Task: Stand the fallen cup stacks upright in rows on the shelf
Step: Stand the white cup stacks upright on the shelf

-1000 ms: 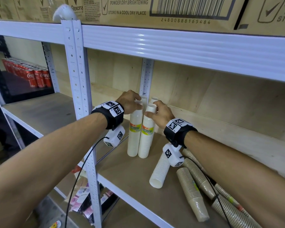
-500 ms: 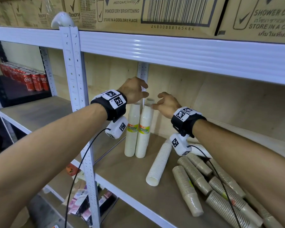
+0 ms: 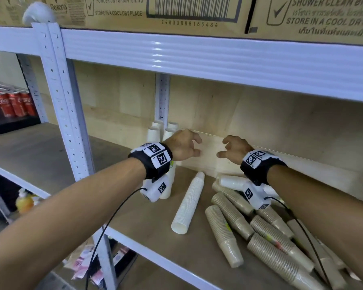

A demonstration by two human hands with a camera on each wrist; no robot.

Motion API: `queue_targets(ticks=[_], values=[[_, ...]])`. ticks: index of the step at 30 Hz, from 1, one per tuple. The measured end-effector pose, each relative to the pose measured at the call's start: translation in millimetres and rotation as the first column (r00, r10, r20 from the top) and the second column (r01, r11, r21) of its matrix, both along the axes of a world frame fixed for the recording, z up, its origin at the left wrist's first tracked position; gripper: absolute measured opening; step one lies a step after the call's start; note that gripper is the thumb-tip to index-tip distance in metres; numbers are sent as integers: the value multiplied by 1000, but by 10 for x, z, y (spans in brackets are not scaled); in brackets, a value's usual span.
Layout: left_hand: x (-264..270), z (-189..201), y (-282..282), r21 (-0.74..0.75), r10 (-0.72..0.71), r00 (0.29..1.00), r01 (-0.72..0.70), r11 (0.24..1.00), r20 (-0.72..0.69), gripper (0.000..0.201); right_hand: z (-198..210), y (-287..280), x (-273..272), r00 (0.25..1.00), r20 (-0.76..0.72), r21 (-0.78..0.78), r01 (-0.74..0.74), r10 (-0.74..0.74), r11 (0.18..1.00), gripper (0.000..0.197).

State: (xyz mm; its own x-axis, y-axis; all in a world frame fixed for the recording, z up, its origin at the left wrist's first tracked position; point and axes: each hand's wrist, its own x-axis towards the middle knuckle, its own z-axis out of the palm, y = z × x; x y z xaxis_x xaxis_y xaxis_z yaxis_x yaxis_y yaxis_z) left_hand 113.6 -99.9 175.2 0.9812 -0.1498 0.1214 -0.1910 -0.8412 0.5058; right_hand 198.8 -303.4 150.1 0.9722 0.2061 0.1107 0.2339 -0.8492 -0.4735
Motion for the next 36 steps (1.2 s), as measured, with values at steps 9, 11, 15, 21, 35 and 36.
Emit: queue_targets(ticks=[9,11,15,21,35,36], values=[[170,-946,-115,176,-19,985,49,983,-172,72,-587,-474,162,988,-152,-214,-8,-25,977,78],[192,-1120,-122,188,30,972,14,982,-232,80,-722,-553,210,981,-191,-236,-26,-20,972,83],[285,-1387,-123,207,109,932,-37,978,-346,86,-941,-645,292,979,-202,-317,-67,2,946,74],[343,-1580,-146,185,113,910,-41,982,-398,94,-1070,-697,368,987,-152,-400,-115,58,909,60],[320,-1667,-200,33,163,871,-167,985,-464,90,-1102,-733,324,994,-83,-489,-97,65,867,66],[321,-1669,-199,25,165,867,-174,984,-470,90,-1096,-736,308,994,-85,-491,-99,65,866,65]])
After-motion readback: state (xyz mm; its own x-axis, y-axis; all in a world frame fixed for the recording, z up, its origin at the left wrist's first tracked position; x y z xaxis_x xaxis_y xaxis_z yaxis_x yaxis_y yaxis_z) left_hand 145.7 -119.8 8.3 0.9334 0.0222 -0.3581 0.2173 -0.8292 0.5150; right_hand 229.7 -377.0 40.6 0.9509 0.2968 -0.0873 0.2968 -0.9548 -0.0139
